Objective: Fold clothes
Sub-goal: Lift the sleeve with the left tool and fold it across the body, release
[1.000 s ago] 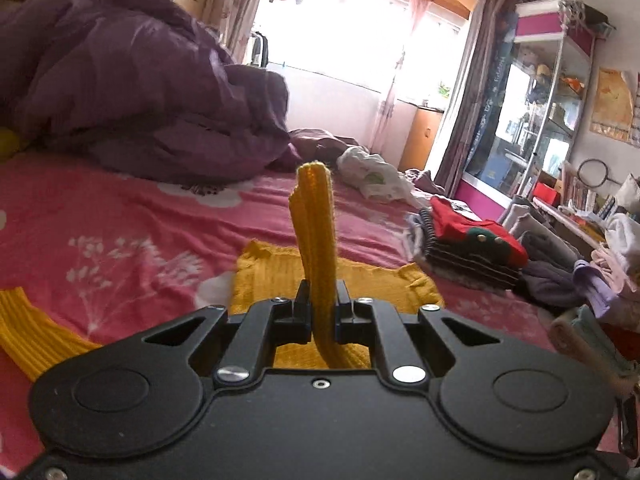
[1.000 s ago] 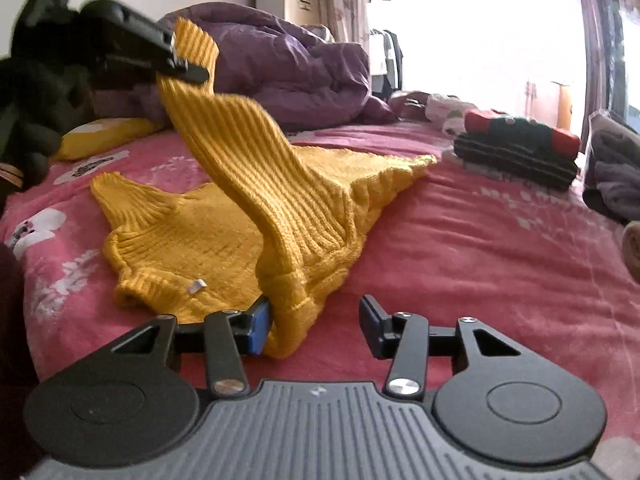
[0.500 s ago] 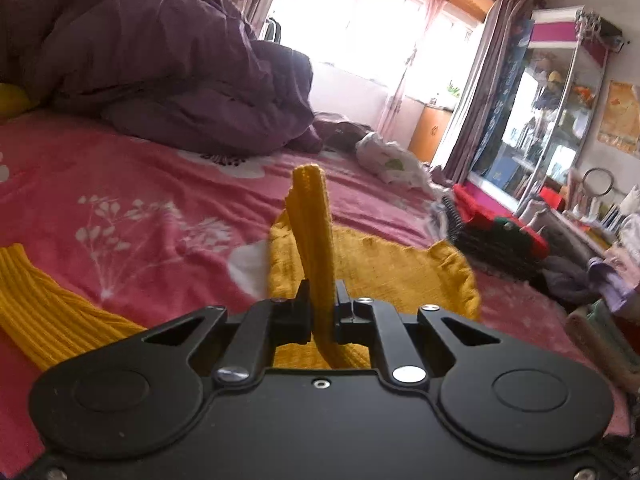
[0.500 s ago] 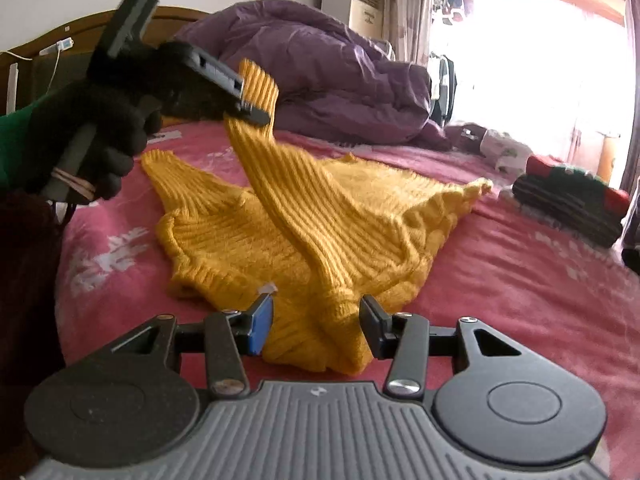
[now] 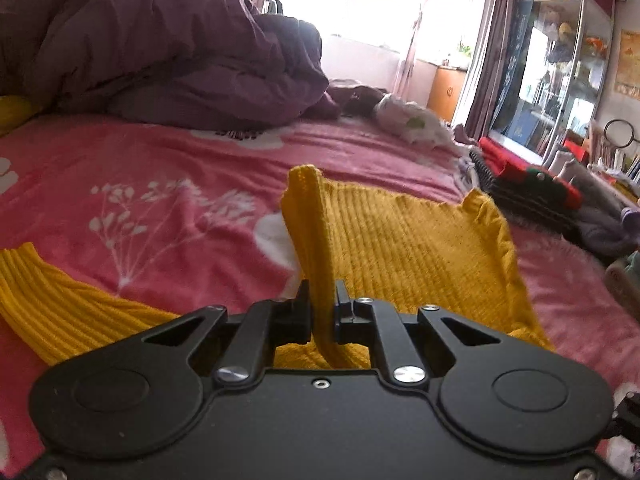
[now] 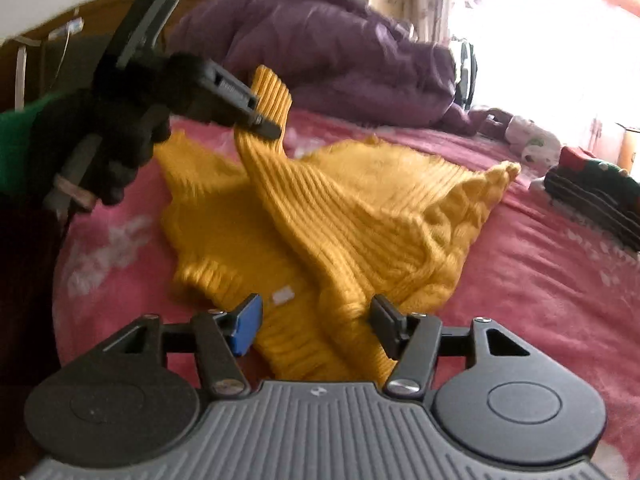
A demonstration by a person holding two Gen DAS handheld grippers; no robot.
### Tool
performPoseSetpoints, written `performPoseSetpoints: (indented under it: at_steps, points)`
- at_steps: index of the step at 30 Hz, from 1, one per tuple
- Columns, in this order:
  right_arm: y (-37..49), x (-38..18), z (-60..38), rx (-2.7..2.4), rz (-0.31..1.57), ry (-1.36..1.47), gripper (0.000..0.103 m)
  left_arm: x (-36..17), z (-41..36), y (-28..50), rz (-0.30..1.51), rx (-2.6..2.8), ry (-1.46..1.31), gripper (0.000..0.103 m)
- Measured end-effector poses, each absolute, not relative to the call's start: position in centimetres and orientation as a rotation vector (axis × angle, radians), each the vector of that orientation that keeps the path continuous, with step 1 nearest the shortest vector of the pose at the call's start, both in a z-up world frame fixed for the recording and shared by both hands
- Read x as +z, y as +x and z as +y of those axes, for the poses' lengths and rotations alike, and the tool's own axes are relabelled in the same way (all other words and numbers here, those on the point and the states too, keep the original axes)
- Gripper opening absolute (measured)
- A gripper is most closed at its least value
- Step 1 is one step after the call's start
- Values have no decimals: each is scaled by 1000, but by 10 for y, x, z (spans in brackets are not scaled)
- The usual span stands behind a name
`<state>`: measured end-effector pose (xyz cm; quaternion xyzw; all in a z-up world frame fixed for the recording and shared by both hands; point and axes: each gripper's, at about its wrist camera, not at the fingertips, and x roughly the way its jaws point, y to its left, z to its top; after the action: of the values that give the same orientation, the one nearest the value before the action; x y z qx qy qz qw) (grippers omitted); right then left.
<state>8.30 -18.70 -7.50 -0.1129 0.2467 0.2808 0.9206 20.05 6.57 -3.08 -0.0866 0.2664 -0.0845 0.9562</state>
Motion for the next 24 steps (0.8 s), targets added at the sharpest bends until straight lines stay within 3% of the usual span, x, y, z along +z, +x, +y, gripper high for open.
performPoseSetpoints:
  at_steps: [3, 8, 10, 12, 14, 24]
  points:
    - [82, -71, -190, 579, 497, -227, 57, -33, 67, 201, 544, -169, -180, 8]
    - [87, -66, -195, 574, 458, -185, 61, -36, 69, 201, 551, -164, -187, 8]
    - [98, -74, -192, 670, 558, -155, 67, -39, 70, 204, 567, -133, -172, 12]
    - [93, -75, -183, 654, 542, -224, 66, -41, 74, 206, 582, -85, -167, 25]
    - [88, -66, -181, 654, 500, -236, 63, -43, 82, 207, 594, -24, -174, 32]
    - [111, -84, -179, 693, 527, -176, 68, -9, 62, 179, 484, -50, -95, 32]
